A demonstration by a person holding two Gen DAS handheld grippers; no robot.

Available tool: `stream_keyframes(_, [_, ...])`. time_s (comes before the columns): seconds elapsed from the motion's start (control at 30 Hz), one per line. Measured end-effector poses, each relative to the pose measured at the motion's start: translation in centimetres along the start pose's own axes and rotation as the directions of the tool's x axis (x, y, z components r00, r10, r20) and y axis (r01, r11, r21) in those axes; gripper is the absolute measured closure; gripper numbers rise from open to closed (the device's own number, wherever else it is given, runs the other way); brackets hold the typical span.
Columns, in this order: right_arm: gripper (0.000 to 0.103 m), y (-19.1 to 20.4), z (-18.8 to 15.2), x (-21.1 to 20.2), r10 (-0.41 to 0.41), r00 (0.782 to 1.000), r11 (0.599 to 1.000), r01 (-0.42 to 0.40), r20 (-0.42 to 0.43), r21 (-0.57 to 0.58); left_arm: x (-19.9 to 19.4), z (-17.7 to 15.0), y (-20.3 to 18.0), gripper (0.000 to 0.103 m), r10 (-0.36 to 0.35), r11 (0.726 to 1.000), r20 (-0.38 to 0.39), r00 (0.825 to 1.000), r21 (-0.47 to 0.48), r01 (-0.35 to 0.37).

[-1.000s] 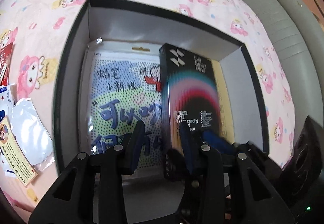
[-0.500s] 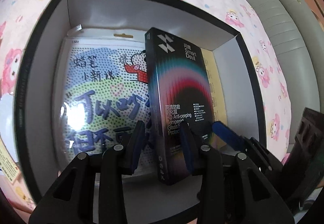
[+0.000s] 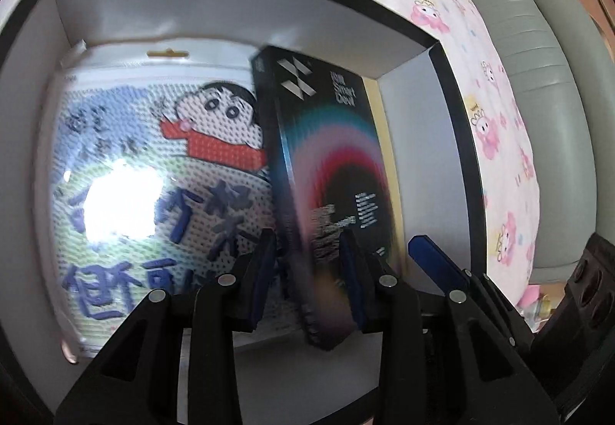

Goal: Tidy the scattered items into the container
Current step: 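Set the Smart Devil box upright beside the kit and open the right tool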

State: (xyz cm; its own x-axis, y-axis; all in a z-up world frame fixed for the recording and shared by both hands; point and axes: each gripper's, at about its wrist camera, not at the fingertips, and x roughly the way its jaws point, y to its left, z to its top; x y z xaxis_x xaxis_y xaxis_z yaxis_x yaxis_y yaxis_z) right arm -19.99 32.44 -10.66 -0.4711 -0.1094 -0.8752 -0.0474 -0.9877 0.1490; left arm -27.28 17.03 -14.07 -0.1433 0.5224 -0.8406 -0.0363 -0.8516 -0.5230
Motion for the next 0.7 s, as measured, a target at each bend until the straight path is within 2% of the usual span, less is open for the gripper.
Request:
stream_keyframes(0.17, [0.052,1.6,0.3,-0.2,0.089,0.996,0.995,-0.088,0.023,-0.040,-1.4,0.3,0.9,0.070,0.009,1.000,0.021,1.000,-0.006,-0.008])
stream_keyframes(0.33, [0.052,3.8,0.1,0.7,0.152,0.988,0.984,-0.153,-0.010,-0.096,-2.5,0.0,2.0,0.070,0.004,1.000,0.030,1.000,-0.021,-0.003])
stream_keyframes(0.53, [0.051,5.7,-0.8,1.9,0.097,0.995,0.978,-0.101,-0.033,-0.180,-3.6,-0.5,3.3,0.067,-0.004,0.999,0.041,0.999,-0.040,0.006])
stream_keyframes(0.7, [0.050,6.9,-1.3,2.0,0.048,0.999,0.969,-0.051,-0.018,-0.241,-3.5,-1.4,2.3,0.067,0.040,0.999,0.042,0.998,0.015,-0.041])
